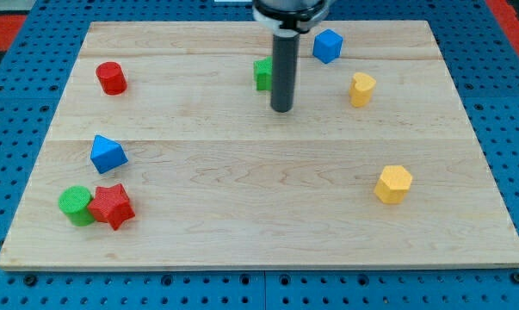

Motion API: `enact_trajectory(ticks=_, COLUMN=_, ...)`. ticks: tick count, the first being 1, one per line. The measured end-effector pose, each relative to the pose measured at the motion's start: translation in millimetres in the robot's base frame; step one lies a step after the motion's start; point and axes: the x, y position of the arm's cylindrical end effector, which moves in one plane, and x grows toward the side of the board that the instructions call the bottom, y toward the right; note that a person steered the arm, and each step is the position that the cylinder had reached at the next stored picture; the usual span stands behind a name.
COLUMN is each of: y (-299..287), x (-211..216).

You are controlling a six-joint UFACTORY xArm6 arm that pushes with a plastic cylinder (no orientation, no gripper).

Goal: Push the red circle closer to red star

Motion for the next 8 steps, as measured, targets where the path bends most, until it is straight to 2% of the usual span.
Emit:
enact_trajectory(ticks=2, y=-141.0, x=-4.0)
enact_trajectory(ticks=3, y=-147.0, x=-63.0)
enact_trajectory(ticks=4, y=-202.2, x=-87.0)
enact_trajectory(ticks=5, y=-245.1, x=-89.0)
enact_trajectory(ticks=8, y=-262.7, x=-89.0)
